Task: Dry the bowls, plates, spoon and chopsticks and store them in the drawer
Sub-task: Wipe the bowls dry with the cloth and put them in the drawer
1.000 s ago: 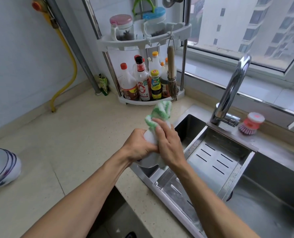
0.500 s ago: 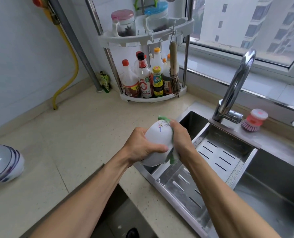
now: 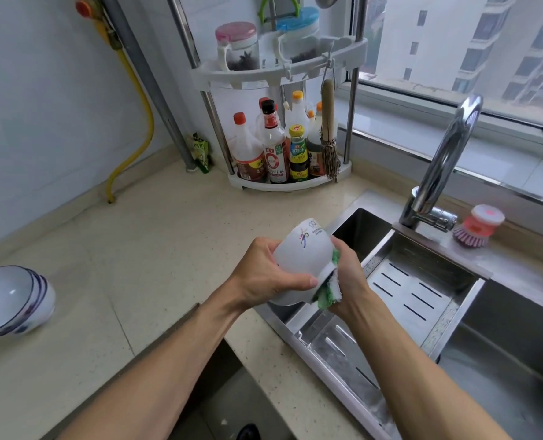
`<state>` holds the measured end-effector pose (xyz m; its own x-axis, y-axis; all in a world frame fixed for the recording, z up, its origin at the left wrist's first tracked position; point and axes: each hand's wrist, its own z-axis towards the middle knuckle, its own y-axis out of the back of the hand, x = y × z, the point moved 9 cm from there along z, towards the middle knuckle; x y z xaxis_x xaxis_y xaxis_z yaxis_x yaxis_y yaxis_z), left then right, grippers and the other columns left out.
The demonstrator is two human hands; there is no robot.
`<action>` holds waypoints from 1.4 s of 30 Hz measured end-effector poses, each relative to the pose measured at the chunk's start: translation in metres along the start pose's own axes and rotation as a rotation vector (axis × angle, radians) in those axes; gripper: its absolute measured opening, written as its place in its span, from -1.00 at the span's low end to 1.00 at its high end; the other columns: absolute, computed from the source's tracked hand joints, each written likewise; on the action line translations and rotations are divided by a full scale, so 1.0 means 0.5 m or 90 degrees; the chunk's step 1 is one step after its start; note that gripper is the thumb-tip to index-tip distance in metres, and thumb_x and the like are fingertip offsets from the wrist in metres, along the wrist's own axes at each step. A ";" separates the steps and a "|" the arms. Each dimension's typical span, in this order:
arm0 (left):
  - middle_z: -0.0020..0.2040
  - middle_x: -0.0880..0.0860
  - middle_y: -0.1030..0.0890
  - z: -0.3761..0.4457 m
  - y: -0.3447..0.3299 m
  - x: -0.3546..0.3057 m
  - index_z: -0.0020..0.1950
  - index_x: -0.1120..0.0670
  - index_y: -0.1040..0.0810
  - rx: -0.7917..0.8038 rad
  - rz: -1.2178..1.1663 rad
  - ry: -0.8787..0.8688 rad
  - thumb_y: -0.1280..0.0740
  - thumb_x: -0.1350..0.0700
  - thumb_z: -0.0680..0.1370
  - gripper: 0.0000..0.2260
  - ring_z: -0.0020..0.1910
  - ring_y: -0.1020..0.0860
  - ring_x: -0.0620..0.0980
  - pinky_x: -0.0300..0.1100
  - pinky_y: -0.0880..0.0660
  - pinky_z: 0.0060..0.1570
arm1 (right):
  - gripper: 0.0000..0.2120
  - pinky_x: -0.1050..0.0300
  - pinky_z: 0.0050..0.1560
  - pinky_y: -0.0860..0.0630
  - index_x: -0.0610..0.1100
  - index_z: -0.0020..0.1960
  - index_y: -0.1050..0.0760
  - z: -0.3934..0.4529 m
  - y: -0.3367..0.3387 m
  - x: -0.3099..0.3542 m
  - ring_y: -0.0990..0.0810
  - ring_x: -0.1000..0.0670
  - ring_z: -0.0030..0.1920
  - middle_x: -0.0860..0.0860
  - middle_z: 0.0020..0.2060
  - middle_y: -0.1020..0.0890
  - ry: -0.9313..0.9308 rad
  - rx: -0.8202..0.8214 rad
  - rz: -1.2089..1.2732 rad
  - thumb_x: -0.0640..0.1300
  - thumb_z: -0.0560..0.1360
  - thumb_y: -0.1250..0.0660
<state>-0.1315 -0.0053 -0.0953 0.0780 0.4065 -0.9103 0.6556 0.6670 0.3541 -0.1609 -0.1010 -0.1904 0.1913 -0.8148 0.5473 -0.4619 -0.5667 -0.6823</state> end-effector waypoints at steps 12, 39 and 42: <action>-0.41 -0.07 -0.58 0.029 -0.003 0.040 -0.32 0.13 -0.59 -0.014 0.047 0.083 -0.49 0.38 0.37 -0.81 -0.38 -0.53 -0.11 -0.26 -0.43 -0.37 | -0.59 0.10 0.09 -0.48 0.12 0.24 -0.59 -0.038 -0.080 0.062 -0.56 0.05 0.09 0.02 0.10 -0.59 0.453 0.012 -0.672 0.16 0.59 -0.05; -0.12 0.18 -0.71 0.049 0.002 -0.005 -0.10 0.17 -0.67 0.002 0.060 0.099 -0.64 0.21 0.27 -0.74 -0.17 -0.69 0.13 0.02 -0.64 -0.14 | -0.71 -0.06 -0.20 -0.57 -0.19 -0.17 -0.58 0.035 0.024 0.052 -0.62 -0.14 -0.26 -0.21 -0.22 -0.66 0.053 -0.156 -0.215 -0.03 0.54 -0.20; -0.29 0.10 -0.68 0.054 0.009 0.006 -0.26 0.12 -0.63 -0.054 0.068 0.111 -0.62 0.24 0.25 -0.80 -0.34 -0.61 0.04 -0.06 -0.58 -0.28 | -0.70 -0.14 0.06 -0.56 -0.05 0.04 -0.65 0.011 -0.021 0.102 -0.61 -0.07 -0.08 -0.12 -0.03 -0.69 0.253 -0.159 -0.455 0.04 0.58 -0.19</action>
<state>-0.1081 -0.0181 -0.1026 0.0073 0.5744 -0.8186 0.5850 0.6614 0.4693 -0.1416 -0.1371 -0.1581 0.2133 -0.1421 0.9666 -0.5314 -0.8471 -0.0073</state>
